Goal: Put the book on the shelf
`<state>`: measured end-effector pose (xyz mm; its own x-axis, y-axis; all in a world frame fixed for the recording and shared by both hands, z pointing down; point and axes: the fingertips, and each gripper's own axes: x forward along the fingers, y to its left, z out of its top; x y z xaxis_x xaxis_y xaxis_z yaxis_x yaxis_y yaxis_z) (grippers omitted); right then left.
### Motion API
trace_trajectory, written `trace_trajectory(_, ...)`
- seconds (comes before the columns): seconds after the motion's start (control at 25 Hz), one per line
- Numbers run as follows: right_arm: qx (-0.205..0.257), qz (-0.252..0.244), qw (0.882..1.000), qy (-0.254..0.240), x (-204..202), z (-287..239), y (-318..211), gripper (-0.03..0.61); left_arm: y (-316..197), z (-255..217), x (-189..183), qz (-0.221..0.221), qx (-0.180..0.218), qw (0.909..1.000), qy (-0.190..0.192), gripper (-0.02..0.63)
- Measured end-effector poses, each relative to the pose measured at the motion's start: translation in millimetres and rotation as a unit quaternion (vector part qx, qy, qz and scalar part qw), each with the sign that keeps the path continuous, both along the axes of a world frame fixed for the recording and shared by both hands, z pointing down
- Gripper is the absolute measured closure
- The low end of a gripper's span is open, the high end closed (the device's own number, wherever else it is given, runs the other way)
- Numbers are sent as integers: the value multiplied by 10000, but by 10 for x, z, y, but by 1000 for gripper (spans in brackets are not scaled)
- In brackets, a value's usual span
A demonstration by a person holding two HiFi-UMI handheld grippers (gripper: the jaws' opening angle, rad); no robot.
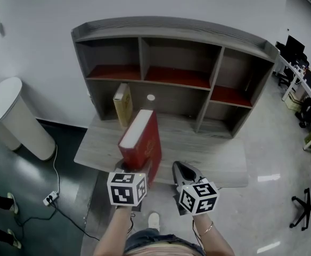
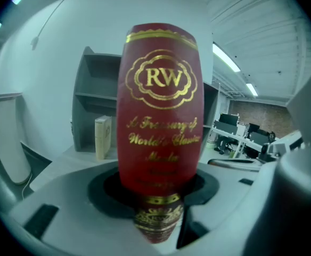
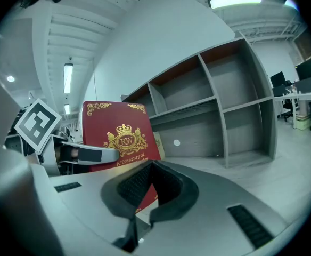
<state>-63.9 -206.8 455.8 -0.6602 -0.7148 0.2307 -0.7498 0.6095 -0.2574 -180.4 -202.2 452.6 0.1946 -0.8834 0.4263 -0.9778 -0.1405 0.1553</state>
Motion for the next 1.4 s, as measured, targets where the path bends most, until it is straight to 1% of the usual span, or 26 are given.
trace_trajectory(0.16,24,103,9999,81,-136,-24,-253,569,-319,-51,-39,226,34,9997,-46,388)
trace_trajectory(0.36,28,307,9993,192,-204,-14,-526,569,-687,-195,-44,556,123,9983,-108,388)
trace_trajectory(0.6,66,490,9984,264,-224,-38,-724,569,-1023,-408,-5,893,316,9945,-452,388)
trace_trajectory(0.72,47,511,9983,282,-204,-39,-783,569,-1166,-503,12,996,390,9914,-751,388)
trace_trajectory(0.92,-88,541,9981,263,-87,-13,-953,569,-1342,-651,123,1217,394,9826,-1345,388)
trace_trajectory(1.04,-168,536,9981,249,-19,-24,-1040,569,-1443,-756,186,1256,478,9774,-1634,388)
trace_trajectory(1.16,-126,498,9983,259,32,-91,-1106,569,-1514,-863,253,1303,505,9720,-1891,388)
trace_trajectory(1.28,-78,509,9983,263,90,-144,-1122,569,-1548,-1022,324,1339,598,9643,-2205,388)
trace_trajectory(1.4,-58,533,9982,258,155,-179,-1139,569,-1566,-1242,405,1374,756,9526,-2605,388)
